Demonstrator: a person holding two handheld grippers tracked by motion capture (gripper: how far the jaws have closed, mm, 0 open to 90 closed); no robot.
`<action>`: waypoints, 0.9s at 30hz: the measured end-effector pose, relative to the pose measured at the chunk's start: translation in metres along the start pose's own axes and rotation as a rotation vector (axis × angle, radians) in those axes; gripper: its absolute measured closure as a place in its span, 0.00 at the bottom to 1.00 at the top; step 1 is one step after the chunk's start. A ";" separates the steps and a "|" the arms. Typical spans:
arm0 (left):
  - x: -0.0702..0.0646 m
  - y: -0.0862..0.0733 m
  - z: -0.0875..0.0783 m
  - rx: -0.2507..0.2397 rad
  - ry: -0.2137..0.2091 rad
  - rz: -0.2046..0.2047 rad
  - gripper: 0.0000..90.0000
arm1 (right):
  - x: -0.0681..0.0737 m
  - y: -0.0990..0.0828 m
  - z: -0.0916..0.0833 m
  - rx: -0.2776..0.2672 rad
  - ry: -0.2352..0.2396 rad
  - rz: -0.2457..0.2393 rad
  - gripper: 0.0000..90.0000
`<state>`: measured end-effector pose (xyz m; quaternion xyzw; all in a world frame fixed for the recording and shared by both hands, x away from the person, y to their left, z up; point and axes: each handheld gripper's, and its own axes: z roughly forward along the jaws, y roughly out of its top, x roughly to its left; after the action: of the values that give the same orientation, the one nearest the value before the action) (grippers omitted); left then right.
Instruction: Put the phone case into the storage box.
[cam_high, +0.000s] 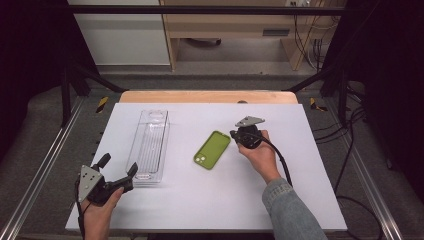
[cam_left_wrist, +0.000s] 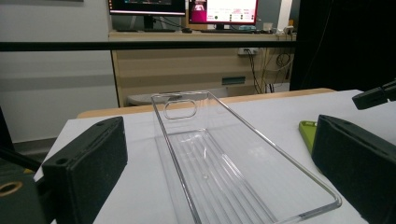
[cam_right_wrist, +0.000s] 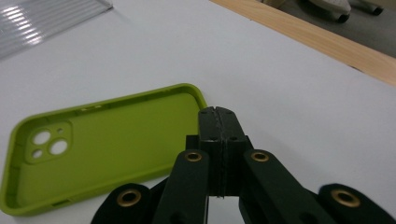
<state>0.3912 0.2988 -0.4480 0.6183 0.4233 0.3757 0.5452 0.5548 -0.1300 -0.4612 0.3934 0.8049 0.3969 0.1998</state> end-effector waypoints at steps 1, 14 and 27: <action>0.000 0.000 0.000 0.000 0.001 0.000 0.03 | 0.002 0.001 0.002 0.007 -0.002 -0.002 1.00; -0.002 0.000 0.000 0.004 -0.004 -0.008 0.03 | 0.011 0.002 0.030 0.103 -0.015 -0.043 1.00; -0.003 0.000 0.000 -0.012 -0.021 -0.006 0.03 | 0.011 0.003 0.049 0.182 -0.058 -0.105 1.00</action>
<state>0.3902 0.2960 -0.4478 0.6178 0.4173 0.3701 0.5543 0.5804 -0.0966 -0.4884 0.3787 0.8509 0.2996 0.2069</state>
